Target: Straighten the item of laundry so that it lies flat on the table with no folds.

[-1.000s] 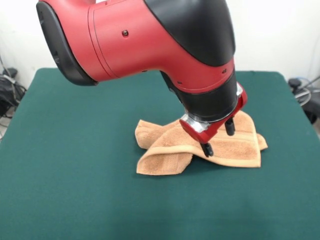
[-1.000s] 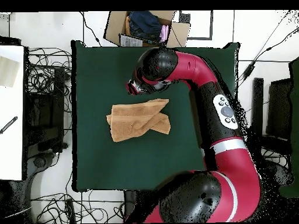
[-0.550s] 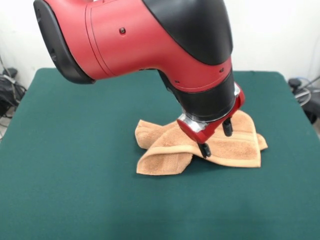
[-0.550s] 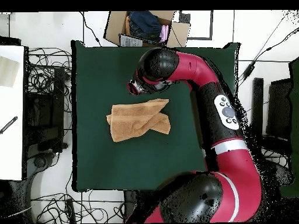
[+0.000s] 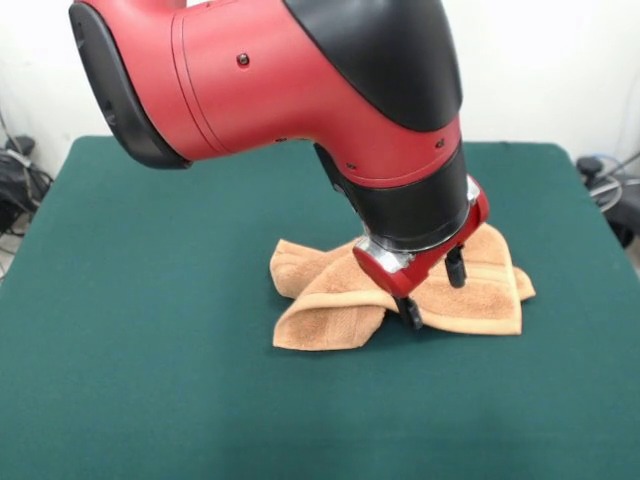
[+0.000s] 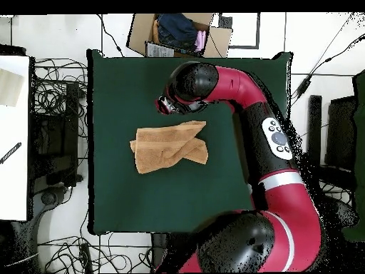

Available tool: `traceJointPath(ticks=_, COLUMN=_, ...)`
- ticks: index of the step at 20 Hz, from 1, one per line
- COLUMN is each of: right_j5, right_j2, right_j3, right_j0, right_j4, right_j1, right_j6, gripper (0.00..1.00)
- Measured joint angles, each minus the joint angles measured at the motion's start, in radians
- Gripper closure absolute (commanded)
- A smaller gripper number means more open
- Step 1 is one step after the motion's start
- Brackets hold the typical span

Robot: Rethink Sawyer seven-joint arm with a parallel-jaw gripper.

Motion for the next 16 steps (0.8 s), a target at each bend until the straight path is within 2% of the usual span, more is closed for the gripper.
traceJointPath(ticks=16, right_j5=-0.007, right_j2=0.0, right_j3=0.01, right_j0=-0.013, right_j4=0.0, right_j1=0.0, right_j6=0.0, gripper=0.0)
